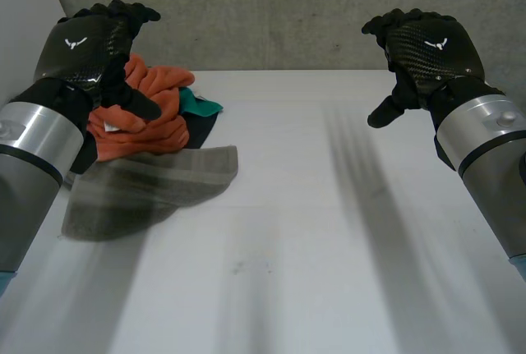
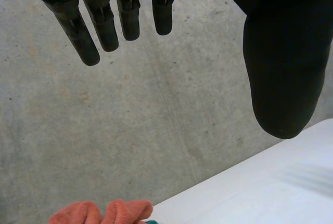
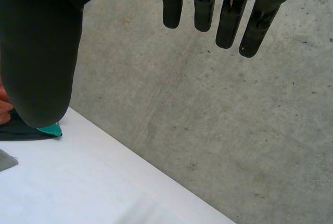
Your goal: Fold the laundry.
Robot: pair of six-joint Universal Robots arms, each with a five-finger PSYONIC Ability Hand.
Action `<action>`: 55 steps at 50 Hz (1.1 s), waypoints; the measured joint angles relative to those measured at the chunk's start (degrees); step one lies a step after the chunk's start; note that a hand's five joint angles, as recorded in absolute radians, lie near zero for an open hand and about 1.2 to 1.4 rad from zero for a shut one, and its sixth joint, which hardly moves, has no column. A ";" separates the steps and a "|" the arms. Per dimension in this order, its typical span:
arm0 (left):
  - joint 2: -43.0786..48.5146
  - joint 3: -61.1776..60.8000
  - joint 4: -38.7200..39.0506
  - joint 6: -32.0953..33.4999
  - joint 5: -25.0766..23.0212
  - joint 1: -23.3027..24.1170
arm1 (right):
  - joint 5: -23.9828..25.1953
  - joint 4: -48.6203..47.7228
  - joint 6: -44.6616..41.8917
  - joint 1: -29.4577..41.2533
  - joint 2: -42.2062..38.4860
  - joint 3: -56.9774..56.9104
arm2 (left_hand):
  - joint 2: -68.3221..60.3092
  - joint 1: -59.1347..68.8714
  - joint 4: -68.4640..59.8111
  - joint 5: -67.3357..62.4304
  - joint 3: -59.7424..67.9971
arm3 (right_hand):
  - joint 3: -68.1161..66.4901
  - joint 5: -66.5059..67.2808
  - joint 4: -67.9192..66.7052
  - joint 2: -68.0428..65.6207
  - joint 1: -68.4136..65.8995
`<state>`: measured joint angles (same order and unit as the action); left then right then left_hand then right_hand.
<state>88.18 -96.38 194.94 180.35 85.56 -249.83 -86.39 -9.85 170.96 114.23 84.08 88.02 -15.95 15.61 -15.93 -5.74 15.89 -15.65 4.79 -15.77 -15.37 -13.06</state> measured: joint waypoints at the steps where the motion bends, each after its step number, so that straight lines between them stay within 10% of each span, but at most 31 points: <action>1: -0.02 -0.01 -0.01 0.06 0.00 -0.07 | 0.00 0.00 -0.01 0.00 0.00 0.01 | 0.00 0.00 0.00 0.00 0.00 | 0.00 0.01 0.00 0.00 0.00; 35: 3.62 1.35 0.95 2.17 -0.24 -1.84 | -0.03 0.01 -0.26 -0.06 -0.26 0.04 | 3.76 -3.14 3.85 3.08 -3.42 | 3.44 -1.59 2.33 2.95 1.79; 55: 43.27 26.99 12.52 32.66 -0.09 -11.04 | -0.01 0.01 -1.40 -0.06 -1.05 0.59 | 3.38 -2.76 3.42 2.78 -3.13 | 3.44 -1.59 2.33 2.95 1.78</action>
<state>131.45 -69.40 207.46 213.01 85.47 -260.86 -86.40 -9.85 169.56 114.17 83.03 88.61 -12.58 12.84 -12.50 -2.96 12.76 -12.21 3.20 -13.44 -12.42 -11.28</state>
